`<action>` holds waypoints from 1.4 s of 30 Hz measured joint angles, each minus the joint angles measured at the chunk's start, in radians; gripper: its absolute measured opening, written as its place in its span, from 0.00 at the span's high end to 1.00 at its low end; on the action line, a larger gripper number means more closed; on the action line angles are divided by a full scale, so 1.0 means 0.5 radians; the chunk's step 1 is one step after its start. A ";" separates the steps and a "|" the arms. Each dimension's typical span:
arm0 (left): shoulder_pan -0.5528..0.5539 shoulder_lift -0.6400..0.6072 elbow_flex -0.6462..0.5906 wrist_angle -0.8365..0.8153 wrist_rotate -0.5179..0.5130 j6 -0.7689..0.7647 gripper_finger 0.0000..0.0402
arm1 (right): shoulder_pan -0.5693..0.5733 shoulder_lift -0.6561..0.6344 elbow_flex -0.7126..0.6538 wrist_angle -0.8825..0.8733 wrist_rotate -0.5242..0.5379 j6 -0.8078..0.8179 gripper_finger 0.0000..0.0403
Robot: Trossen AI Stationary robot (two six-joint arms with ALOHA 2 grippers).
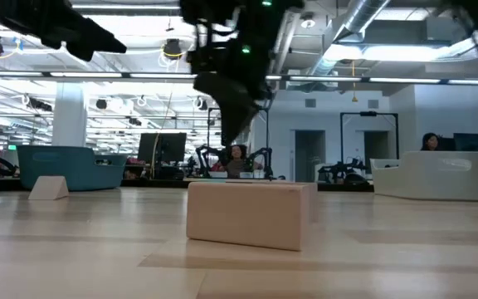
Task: Sort & place blocks by color
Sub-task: Put the top light blue block into the transparent bin
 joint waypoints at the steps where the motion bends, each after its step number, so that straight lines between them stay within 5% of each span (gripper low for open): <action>1: 0.000 0.010 0.000 -0.006 -0.002 -0.013 0.38 | 0.009 -0.077 -0.160 0.150 -0.012 0.035 0.94; 7: 0.000 0.102 0.000 0.012 -0.003 -0.074 0.38 | 0.008 -0.505 -1.015 1.412 -0.238 0.013 0.93; 11: 0.001 0.219 0.000 0.080 -0.004 -0.147 0.38 | -0.016 -0.571 -1.304 1.750 -0.298 -0.061 0.87; 14: 0.002 0.345 0.000 0.229 -0.072 -0.179 0.38 | -0.050 -0.531 -1.372 1.841 -0.329 -0.130 0.76; 19: 0.003 0.600 0.001 0.573 -0.230 -0.104 0.38 | -0.157 -0.394 -1.344 1.950 -0.695 -0.146 0.48; 26: 0.019 0.827 0.000 0.747 -0.215 -0.030 0.38 | -0.153 -0.361 -1.330 1.926 -0.721 -0.375 0.16; 34: 0.139 0.879 0.000 0.783 -0.071 -0.081 0.38 | -0.168 -0.299 -1.316 1.973 -0.759 -0.787 0.16; 42: 0.187 0.891 0.000 0.819 0.009 -0.125 0.38 | -0.235 -0.176 -1.284 1.965 -0.920 -0.835 0.20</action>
